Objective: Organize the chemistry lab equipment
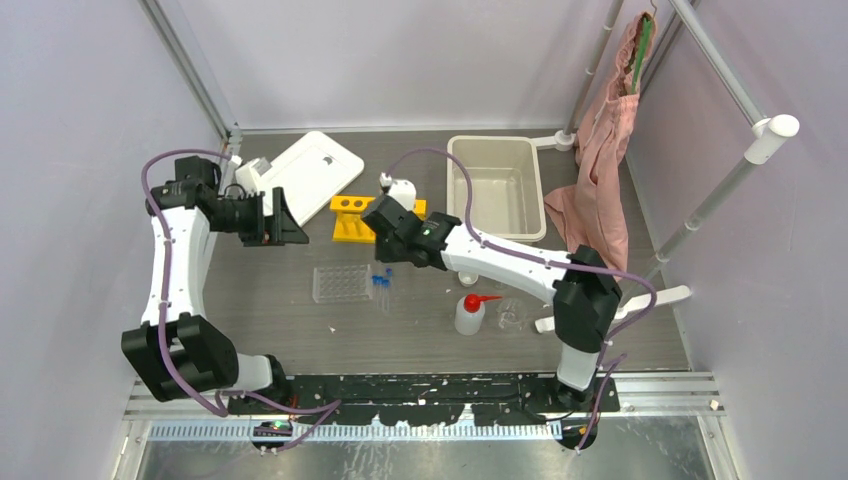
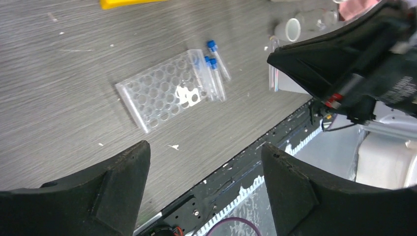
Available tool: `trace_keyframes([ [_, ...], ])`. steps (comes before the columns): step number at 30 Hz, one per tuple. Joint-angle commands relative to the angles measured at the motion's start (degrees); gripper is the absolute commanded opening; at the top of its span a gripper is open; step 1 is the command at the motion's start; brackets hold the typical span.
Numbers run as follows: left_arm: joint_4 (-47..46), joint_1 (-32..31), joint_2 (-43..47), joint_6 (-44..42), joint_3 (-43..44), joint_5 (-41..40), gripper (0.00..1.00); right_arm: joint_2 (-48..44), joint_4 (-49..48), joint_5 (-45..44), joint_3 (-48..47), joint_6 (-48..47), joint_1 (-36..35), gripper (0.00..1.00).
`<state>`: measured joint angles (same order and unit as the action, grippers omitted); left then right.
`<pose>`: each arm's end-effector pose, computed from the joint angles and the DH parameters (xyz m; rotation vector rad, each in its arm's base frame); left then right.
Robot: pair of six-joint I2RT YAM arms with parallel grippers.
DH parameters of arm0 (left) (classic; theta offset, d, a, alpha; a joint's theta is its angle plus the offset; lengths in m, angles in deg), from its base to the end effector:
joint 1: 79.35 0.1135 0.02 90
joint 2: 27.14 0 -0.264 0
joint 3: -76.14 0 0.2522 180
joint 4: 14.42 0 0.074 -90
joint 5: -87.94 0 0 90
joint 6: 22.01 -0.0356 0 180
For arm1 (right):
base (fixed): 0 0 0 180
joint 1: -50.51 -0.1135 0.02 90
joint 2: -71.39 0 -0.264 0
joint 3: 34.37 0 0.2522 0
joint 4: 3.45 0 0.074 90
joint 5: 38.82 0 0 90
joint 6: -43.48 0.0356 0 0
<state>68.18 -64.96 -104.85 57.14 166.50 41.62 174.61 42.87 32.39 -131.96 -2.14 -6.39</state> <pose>0.2425 0.0368 0.3330 0.1000 2.5089 -0.8828 0.2268 0.3269 0.2609 -0.1281 2.4481 0.3957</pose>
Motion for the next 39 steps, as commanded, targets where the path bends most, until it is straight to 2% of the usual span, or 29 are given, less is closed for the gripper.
trace_keyframes([
  [1, 3.8, 0.3, 2.8, -4.7, 0.7, 9.3, 0.81, -3.5, -6.9, -1.5, -8.6, 1.9, -2.1, 0.01],
  [5, 6.1, 0.4, 3.7, -6.9, 0.3, 15.5, 0.72, 0.5, -10.9, -0.6, -15.8, 3.1, -3.4, 0.01],
  [10, 6.6, 0.3, 4.2, -7.8, -0.4, 19.2, 0.60, 4.7, -14.4, 0.3, -21.3, 4.0, -5.2, 0.01],
  [22, 4.0, 0.2, 3.1, -6.0, -2.0, 19.2, 0.40, 6.3, -20.1, 3.5, -22.7, 8.1, -6.0, 0.01],
  [34, 1.7, 0.2, 4.0, -4.7, -3.5, 16.4, 0.35, 5.8, -20.8, 5.9, -22.1, 9.3, -6.1, 0.01],
  [39, 0.7, 0.3, 3.7, -3.3, -3.6, 16.5, 0.24, 6.0, -21.2, 6.8, -22.3, 9.8, -6.2, 0.01],
])
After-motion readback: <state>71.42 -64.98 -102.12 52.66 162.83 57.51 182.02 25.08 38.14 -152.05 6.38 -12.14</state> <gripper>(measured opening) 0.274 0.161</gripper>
